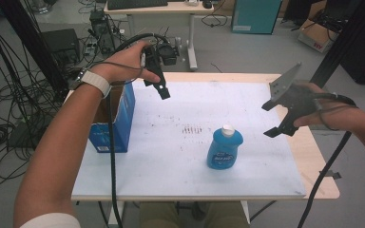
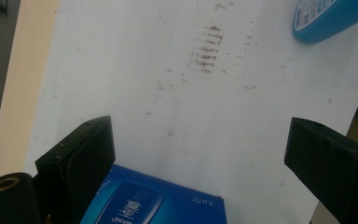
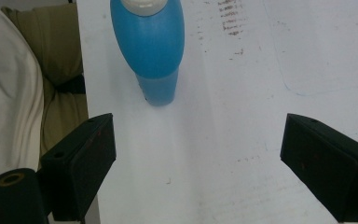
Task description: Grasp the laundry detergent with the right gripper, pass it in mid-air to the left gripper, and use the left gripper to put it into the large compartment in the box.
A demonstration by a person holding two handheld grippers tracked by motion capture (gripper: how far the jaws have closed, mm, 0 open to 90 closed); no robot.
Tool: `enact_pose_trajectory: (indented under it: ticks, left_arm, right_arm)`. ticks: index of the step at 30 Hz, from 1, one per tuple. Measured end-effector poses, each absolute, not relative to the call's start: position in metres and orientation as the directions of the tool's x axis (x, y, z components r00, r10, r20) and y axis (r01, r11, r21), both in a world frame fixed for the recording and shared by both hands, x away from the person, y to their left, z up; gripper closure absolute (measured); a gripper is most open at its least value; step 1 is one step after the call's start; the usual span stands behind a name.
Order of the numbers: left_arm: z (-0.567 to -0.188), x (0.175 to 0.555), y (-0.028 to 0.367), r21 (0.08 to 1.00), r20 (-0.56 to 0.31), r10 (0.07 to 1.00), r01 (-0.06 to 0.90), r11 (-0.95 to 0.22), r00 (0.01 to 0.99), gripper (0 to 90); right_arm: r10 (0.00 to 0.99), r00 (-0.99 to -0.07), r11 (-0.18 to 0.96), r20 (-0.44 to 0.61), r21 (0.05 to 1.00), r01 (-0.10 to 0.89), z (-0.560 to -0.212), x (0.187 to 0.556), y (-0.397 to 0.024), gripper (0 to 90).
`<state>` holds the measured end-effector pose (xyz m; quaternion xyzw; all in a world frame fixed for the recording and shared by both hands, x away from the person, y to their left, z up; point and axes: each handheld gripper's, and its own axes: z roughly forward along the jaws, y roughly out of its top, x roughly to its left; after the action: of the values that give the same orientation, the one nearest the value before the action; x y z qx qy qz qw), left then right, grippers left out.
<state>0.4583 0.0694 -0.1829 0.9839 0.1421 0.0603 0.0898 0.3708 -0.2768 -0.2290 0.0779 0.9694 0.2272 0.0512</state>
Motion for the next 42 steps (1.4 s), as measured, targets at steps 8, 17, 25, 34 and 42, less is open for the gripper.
enact_pose_trajectory:
  ticks: [8, 17, 25, 34, 42]
  left_arm:
    - [-0.184, 0.458, 0.068, 0.178, 0.091, 0.289, 0.27, -0.946, 0.953, 8.4]
    - [-0.192, 0.459, 0.071, 0.175, 0.071, 0.299, 0.284, -0.943, 0.951, 8.8]
    - [-0.192, 0.46, 0.073, 0.196, 0.093, 0.309, 0.287, -0.938, 0.946, 8.1]
    - [-0.193, 0.456, 0.074, 0.216, 0.105, 0.308, 0.28, -0.935, 0.946, 8.4]
    - [-0.193, 0.456, 0.073, 0.216, 0.104, 0.305, 0.277, -0.936, 0.947, 8.3]
  right_arm:
    - [0.158, -0.985, 0.887, -0.066, 0.449, 0.112, -0.228, 0.369, -0.276, 9.5]
    - [0.146, -0.988, 0.889, -0.058, 0.445, 0.105, -0.233, 0.371, -0.276, 8.6]
    - [0.141, -0.989, 0.885, -0.049, 0.453, 0.103, -0.237, 0.37, -0.275, 8.8]
    - [0.137, -0.989, 0.879, -0.047, 0.465, 0.1, -0.243, 0.369, -0.276, 8.0]
    - [0.149, -0.988, 0.87, -0.037, 0.479, 0.113, -0.251, 0.367, -0.279, 7.2]
